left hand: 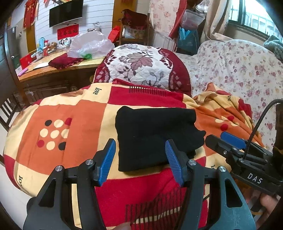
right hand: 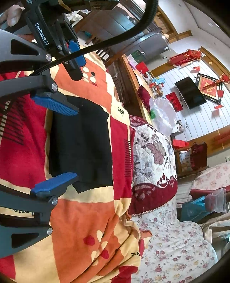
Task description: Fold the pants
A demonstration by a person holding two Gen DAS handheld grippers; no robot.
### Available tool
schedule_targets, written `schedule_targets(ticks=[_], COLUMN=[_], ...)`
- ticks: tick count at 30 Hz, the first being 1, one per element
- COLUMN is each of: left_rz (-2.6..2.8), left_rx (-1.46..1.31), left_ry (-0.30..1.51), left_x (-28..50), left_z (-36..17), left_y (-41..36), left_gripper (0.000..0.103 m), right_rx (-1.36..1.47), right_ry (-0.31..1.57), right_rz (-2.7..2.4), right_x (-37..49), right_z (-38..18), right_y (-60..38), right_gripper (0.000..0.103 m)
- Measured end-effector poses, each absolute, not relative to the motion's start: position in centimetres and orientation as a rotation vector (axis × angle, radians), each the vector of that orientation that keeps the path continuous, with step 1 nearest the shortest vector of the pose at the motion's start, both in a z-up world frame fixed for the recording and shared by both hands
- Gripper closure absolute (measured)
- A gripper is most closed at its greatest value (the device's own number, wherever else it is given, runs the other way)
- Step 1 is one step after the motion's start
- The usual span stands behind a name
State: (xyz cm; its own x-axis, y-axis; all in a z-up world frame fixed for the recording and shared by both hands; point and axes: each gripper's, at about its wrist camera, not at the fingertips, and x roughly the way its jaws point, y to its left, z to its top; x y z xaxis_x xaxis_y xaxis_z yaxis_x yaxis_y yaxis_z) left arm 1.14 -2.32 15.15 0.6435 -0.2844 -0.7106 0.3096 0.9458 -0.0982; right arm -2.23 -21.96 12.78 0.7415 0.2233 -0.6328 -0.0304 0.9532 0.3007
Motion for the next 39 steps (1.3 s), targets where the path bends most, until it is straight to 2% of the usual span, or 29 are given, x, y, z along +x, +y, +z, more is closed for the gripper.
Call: schedule_targets(ticks=[32,39], left_rz=[-0.340,-0.333], left_rx=[0.042,0.070], left_ry=[0.823,0.724], left_x=[1.16,0.19], left_z=[14.73,15.59], left_y=[-2.38,-2.09], left_gripper=[0.045,0.045], right_rx=[0.293,0.300], right_ry=[0.761,0.769], right_rz=[0.164,0.168], right_x=[-1.93,-1.99], right_z=[12.21,11.96], right_y=[-21.74,-21.65], right_gripper=[0.038,0.038])
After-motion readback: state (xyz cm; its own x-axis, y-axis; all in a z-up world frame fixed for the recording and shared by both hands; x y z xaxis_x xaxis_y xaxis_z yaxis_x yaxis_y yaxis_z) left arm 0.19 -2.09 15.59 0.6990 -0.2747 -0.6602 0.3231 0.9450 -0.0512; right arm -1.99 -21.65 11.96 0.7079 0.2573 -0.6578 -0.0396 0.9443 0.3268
